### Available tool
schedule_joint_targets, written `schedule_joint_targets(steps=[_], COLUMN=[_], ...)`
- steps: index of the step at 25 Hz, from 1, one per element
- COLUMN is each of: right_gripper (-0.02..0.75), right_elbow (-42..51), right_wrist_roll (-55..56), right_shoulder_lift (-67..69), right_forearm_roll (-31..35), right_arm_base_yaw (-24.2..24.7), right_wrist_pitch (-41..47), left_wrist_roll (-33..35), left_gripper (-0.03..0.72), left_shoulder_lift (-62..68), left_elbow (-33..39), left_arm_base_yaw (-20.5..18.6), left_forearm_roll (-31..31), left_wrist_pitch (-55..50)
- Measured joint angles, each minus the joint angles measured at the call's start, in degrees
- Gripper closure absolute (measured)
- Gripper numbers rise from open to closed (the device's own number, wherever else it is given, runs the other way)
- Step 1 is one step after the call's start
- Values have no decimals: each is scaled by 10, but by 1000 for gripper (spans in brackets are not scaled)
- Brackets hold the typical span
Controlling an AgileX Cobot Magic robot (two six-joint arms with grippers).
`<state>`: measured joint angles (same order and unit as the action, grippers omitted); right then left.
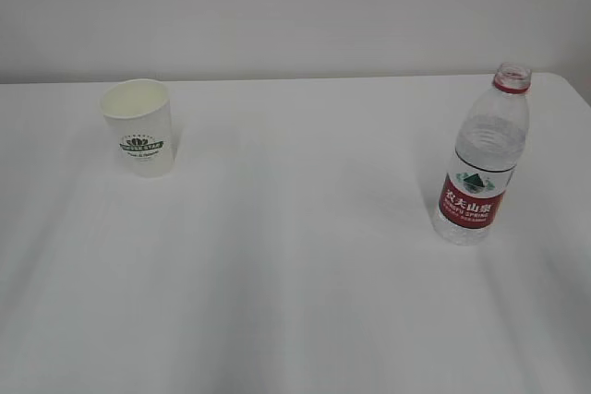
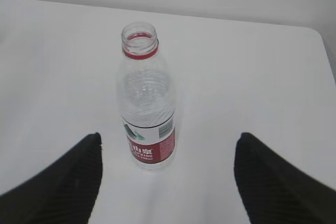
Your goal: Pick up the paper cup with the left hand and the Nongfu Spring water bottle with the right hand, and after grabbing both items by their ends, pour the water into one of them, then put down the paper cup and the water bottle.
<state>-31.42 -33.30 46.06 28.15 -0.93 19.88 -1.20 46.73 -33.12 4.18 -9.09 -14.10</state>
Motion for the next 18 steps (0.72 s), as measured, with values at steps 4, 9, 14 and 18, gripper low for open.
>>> schedule_joint_targets(steps=[4, 9, 14, 18], right_gripper=[144, 144, 144, 145], right_elbow=[0, 0, 17, 46], right_wrist_roll=[-16, -25, -27, -29], right_shoulder_lift=[18, 19, 20, 20], right_forearm_roll=[7, 11, 23, 39], right_arm_base_yaw=[0, 0, 0, 0], right_wrist_pitch=[-13, -17, -69, -106], left_wrist_roll=[0, 0, 0, 0], left_gripper=[120, 124, 150, 163], left_shoulder_lift=[20, 63, 69, 69], left_elbow=[0, 0, 0, 0], left_arm_base_yaw=[0, 0, 0, 0], left_forearm_roll=[0, -1, -9, -9], left_wrist_pitch=[29, 41, 65, 86])
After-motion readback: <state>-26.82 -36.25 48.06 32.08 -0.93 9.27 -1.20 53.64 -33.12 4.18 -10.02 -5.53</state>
